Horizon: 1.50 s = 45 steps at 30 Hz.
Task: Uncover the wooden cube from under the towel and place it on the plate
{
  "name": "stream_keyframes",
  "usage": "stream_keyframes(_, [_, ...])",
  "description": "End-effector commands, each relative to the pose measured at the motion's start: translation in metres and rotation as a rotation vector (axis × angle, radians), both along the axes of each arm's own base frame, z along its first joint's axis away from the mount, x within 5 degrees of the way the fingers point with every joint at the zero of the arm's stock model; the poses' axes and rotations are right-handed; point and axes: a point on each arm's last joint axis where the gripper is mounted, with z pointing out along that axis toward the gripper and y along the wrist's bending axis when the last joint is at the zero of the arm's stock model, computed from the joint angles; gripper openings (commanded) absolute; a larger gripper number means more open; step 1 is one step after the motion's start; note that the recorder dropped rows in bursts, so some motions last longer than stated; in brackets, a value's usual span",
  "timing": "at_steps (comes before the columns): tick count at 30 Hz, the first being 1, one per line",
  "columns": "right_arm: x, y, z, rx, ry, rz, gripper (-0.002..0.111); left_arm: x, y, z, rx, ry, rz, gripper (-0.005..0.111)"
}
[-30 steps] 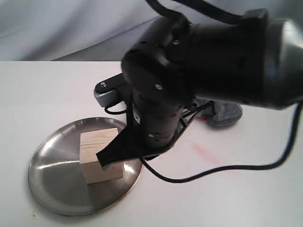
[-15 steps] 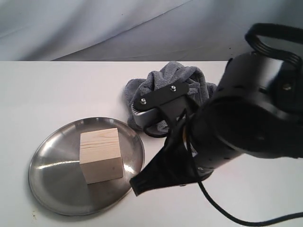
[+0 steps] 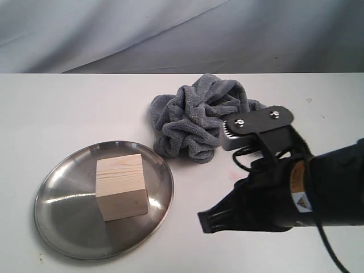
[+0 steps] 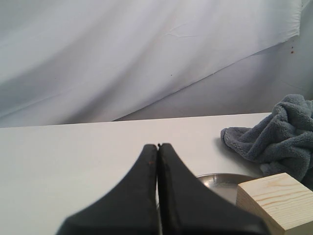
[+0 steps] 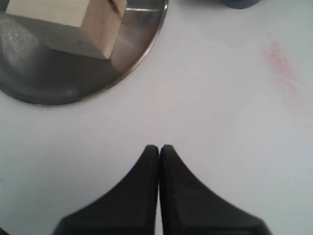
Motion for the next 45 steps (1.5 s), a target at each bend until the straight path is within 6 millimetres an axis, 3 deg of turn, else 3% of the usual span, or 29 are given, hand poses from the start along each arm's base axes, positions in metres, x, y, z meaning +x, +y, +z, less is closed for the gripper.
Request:
stream_keyframes(1, [0.005, -0.027, 0.000, 0.033, -0.021, -0.074, 0.000, 0.000, 0.000, -0.001, -0.005, -0.002, -0.005, 0.000])
stream_keyframes(16, [0.005, -0.087, -0.001, 0.126, -0.088, -0.269, 0.000, 0.000, 0.000, -0.001, -0.005, -0.002, -0.005, 0.000])
stream_keyframes(32, [-0.025, -0.144, -0.014, 0.267, -0.284, -0.441, 0.000, 0.000, 0.000, -0.001, -0.005, -0.002, -0.005, 0.000])
stream_keyframes(45, [-0.048, -0.163, -0.024, 0.356, -0.546, -0.445, 0.000, 0.000, 0.000, -0.001, -0.005, -0.002, -0.005, 0.000])
